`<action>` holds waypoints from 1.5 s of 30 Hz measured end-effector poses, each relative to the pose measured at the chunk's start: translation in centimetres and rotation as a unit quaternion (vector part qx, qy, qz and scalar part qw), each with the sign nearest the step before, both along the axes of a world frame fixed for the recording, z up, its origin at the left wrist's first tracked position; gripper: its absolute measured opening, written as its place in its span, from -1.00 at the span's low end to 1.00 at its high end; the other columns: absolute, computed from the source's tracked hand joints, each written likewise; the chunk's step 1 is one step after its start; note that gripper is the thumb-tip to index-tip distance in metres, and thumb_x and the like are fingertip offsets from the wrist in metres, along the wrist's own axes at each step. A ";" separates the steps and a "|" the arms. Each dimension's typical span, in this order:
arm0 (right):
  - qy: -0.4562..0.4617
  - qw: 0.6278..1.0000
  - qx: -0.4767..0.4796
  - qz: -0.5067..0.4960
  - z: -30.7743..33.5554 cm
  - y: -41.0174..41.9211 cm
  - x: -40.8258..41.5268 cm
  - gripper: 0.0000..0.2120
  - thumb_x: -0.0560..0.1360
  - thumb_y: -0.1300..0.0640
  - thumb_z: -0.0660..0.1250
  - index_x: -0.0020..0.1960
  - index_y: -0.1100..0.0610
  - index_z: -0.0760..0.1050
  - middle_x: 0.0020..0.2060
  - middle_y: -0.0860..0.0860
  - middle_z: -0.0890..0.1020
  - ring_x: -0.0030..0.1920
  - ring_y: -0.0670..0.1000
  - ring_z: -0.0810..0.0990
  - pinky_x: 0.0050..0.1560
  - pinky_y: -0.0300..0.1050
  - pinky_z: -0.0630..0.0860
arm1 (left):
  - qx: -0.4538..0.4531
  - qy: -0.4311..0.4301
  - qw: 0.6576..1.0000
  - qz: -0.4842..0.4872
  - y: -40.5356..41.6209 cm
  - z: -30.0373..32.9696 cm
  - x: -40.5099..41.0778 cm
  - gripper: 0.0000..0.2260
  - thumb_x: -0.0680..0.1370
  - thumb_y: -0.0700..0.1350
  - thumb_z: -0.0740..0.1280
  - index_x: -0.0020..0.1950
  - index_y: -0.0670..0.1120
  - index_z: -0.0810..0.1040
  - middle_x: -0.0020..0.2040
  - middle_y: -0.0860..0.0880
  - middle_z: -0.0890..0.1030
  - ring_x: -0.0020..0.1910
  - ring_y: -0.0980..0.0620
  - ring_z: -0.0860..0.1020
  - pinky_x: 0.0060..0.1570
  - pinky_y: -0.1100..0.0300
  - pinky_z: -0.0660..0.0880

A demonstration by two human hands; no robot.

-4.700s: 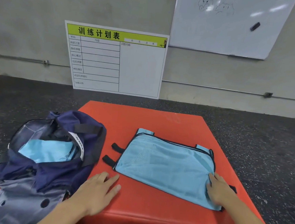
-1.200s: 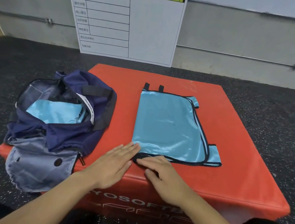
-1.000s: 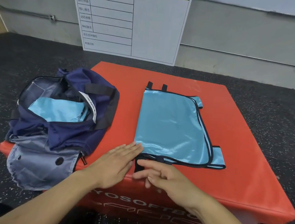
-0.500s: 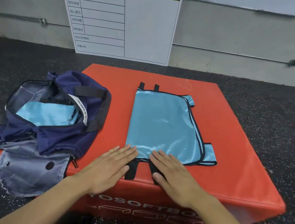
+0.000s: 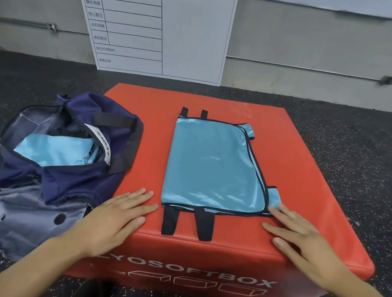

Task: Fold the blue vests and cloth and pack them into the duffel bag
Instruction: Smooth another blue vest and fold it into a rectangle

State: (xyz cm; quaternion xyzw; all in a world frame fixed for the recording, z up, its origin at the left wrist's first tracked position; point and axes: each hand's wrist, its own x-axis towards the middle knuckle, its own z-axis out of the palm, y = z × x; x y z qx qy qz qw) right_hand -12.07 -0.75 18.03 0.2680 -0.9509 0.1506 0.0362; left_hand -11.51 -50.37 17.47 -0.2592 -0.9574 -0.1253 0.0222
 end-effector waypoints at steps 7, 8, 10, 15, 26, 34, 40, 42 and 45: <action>0.024 0.998 0.052 0.011 1.2 0.8 -0.7 -0.62 0.65 -0.32 0.08 0.41 -0.34 0.45 0.65 -0.13 0.06 0.65 -0.02 0.00 0.57 0.22 0.17 | -0.037 -0.012 0.999 -0.028 1.2 0.8 -0.3 -0.55 0.69 0.27 -0.14 0.56 0.33 0.21 0.63 0.26 -0.13 0.60 0.24 -0.16 0.55 0.18 -0.09; 0.022 0.998 0.061 0.015 1.1 0.4 -0.9 -0.61 0.66 -0.32 0.06 0.43 -0.34 0.42 0.65 -0.13 0.03 0.65 -0.02 -0.03 0.58 0.21 0.14 | -0.038 -0.013 0.999 -0.027 1.5 0.8 -0.5 -0.53 0.68 0.28 -0.15 0.55 0.31 0.24 0.63 0.25 -0.15 0.60 0.24 -0.17 0.55 0.17 -0.08; 0.014 0.997 0.071 0.022 0.7 -0.4 -1.4 -0.58 0.66 -0.33 0.02 0.48 -0.34 0.35 0.66 -0.14 -0.03 0.65 -0.03 -0.08 0.61 0.17 0.08 | -0.038 -0.015 0.999 -0.023 2.1 0.9 -1.1 -0.49 0.67 0.30 -0.15 0.54 0.24 0.32 0.63 0.25 -0.17 0.60 0.25 -0.18 0.55 0.16 -0.07; -0.003 0.998 0.062 0.030 0.7 -2.4 -3.1 -0.56 0.67 -0.31 0.00 0.51 -0.31 0.32 0.65 -0.19 -0.04 0.65 -0.05 -0.14 0.61 0.18 0.05 | -0.027 -0.023 0.999 -0.028 3.4 1.0 -2.3 -0.45 0.68 0.29 -0.11 0.44 0.11 0.49 0.64 0.22 -0.15 0.60 0.23 -0.17 0.58 0.10 0.03; -0.095 0.992 -0.074 0.022 -0.2 -2.9 -5.1 -0.64 0.70 -0.17 0.09 0.40 -0.21 0.51 0.61 -0.29 0.08 0.64 -0.13 -0.10 0.60 0.09 -0.02 | 0.019 -0.007 0.999 -0.045 3.6 0.9 -4.6 -0.52 0.70 0.21 -0.02 0.13 0.03 0.65 0.64 0.24 -0.03 0.61 0.22 -0.06 0.54 0.13 0.05; -0.071 0.996 -0.041 0.023 -0.7 -3.4 -5.9 -0.48 0.66 -0.28 0.06 0.44 -0.05 0.51 0.60 -0.26 0.16 0.63 -0.14 -0.02 0.60 0.03 0.05 | 0.131 -0.062 0.989 -0.021 4.3 0.6 -5.0 -0.48 0.69 0.21 -0.02 0.13 -0.05 0.65 0.60 0.32 0.08 0.59 0.26 0.03 0.56 0.14 0.08; -0.057 0.997 -0.049 0.009 0.6 -4.2 -6.4 -0.49 0.59 -0.32 0.13 0.46 -0.16 0.45 0.49 -0.36 0.21 0.55 -0.35 0.08 0.57 -0.33 -0.08 | 0.195 -0.105 0.975 0.001 4.6 1.4 -4.4 -0.61 0.71 0.11 0.06 0.51 0.09 0.41 0.45 0.44 0.30 0.55 0.35 0.11 0.52 0.35 0.04; -0.064 0.996 -0.056 0.016 1.4 -4.5 -6.4 -0.59 0.60 -0.22 0.27 0.42 -0.19 0.49 0.46 -0.27 0.35 0.51 -0.37 0.16 0.54 -0.39 -0.06 | 0.209 -0.114 0.971 0.009 4.5 1.6 -4.0 -0.61 0.68 0.20 0.05 0.47 0.17 0.40 0.37 0.57 0.29 0.51 0.40 0.15 0.49 0.42 0.06; -0.100 0.992 -0.072 0.034 2.8 -5.0 -5.8 -0.64 0.58 0.03 0.44 0.33 -0.24 0.57 0.35 -0.31 0.52 0.40 -0.35 0.38 0.45 -0.39 0.20 | 0.230 -0.150 0.961 0.036 4.1 2.0 -3.4 -0.57 0.68 0.25 0.02 0.41 0.15 0.51 0.43 0.33 0.42 0.47 0.28 0.33 0.49 0.32 0.19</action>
